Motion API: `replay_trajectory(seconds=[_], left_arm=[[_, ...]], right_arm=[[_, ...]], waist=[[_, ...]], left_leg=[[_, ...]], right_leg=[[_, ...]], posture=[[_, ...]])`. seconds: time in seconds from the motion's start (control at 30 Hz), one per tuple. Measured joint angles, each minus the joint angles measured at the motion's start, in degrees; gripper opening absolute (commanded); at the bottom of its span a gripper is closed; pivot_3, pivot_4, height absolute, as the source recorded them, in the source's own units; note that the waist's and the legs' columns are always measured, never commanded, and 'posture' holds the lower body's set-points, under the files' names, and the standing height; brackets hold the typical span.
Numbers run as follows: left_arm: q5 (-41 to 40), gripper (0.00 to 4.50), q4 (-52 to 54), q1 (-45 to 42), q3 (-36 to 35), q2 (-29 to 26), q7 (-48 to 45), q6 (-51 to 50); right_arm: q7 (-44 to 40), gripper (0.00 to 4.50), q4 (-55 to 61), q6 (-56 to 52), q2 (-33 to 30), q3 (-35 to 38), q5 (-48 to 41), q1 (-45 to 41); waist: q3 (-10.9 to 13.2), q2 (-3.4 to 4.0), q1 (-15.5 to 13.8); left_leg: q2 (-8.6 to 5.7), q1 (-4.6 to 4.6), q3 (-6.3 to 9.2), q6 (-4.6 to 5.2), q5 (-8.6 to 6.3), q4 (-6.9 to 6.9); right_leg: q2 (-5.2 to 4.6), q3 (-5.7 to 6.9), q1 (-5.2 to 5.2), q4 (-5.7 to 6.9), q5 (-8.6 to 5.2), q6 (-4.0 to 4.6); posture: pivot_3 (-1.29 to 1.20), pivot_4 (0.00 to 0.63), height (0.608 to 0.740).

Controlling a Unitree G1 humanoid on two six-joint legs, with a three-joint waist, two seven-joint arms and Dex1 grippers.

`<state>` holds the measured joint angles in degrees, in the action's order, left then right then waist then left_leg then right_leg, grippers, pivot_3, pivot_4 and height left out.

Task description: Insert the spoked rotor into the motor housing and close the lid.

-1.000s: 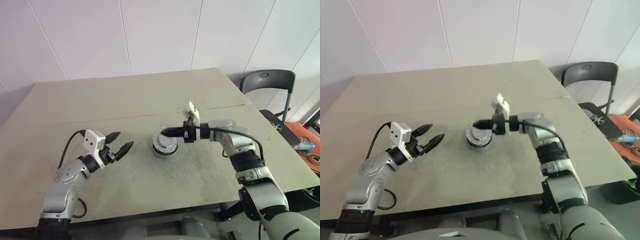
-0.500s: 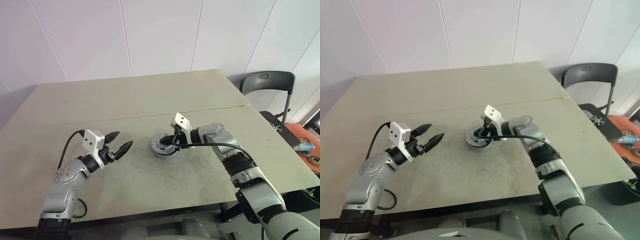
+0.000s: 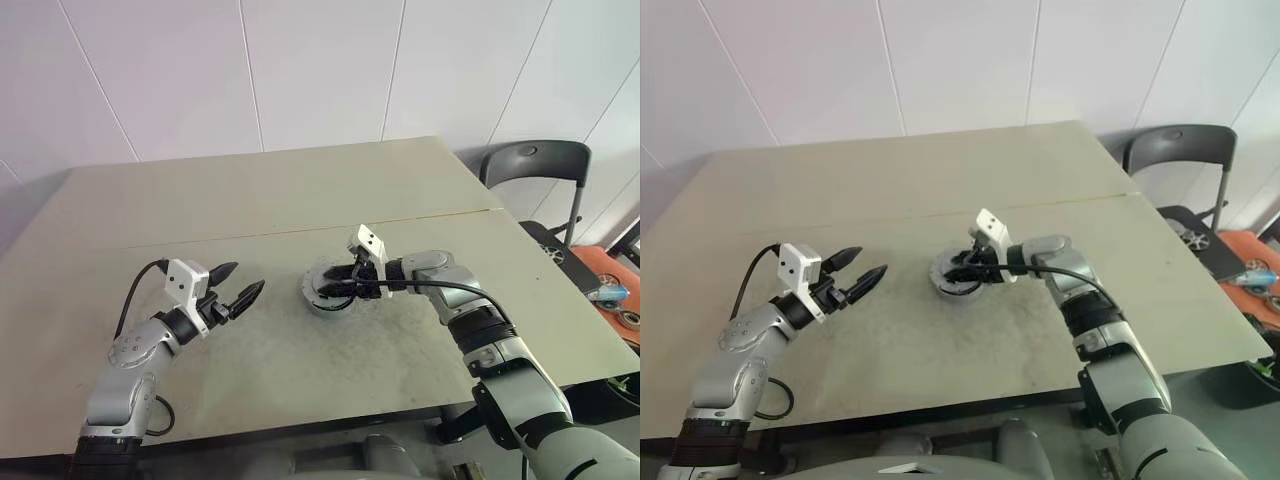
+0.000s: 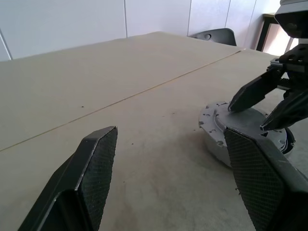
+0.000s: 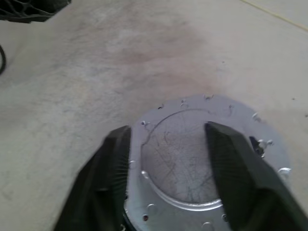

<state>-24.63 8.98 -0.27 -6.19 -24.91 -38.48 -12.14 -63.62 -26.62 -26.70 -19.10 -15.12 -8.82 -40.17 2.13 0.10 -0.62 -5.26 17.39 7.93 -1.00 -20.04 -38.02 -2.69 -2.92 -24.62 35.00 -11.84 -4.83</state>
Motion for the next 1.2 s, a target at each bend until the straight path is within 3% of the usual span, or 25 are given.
replay_trajectory(seconds=[0.13,0.47,0.8,1.2], left_arm=[[0.0,3.74,0.0,0.0,0.0,0.0,0.0,-0.1],[0.0,3.74,0.0,0.2,0.0,0.1,0.3,-0.2],[0.0,3.74,0.2,0.5,0.0,0.1,0.3,-1.0],[0.0,3.74,0.2,0.5,0.0,0.1,0.6,-1.2]], right_arm=[[1.5,4.49,-0.5,2.9,0.6,-0.7,1.9,0.0],[2.2,4.49,-1.9,10.0,0.4,-3.6,6.4,0.0],[4.8,4.49,-6.9,6.1,2.6,1.0,4.0,-1.1],[2.7,4.49,-6.4,10.1,1.4,-1.0,6.1,-0.9]], waist=[[0.0,0.0,0.0],[0.0,-0.03,0.0],[0.0,-0.02,0.0],[0.0,-0.02,0.0]], left_leg=[[0.0,-0.03,0.0,0.0,0.0,-0.01],[0.0,-0.13,0.0,0.0,0.0,-0.01],[0.0,-0.09,0.01,-0.01,0.01,-0.01],[0.0,-0.12,0.01,-0.01,0.01,-0.01]], right_leg=[[0.0,0.0,0.03,0.0,0.0,0.0],[0.01,0.0,0.15,0.01,0.0,0.0],[0.01,0.0,0.1,0.02,0.0,0.01],[0.01,0.0,0.14,0.01,0.0,0.0]], posture=[[0.0,0.0,0.74],[0.0,0.0,0.74],[0.0,0.0,0.74],[0.0,0.0,0.74]])
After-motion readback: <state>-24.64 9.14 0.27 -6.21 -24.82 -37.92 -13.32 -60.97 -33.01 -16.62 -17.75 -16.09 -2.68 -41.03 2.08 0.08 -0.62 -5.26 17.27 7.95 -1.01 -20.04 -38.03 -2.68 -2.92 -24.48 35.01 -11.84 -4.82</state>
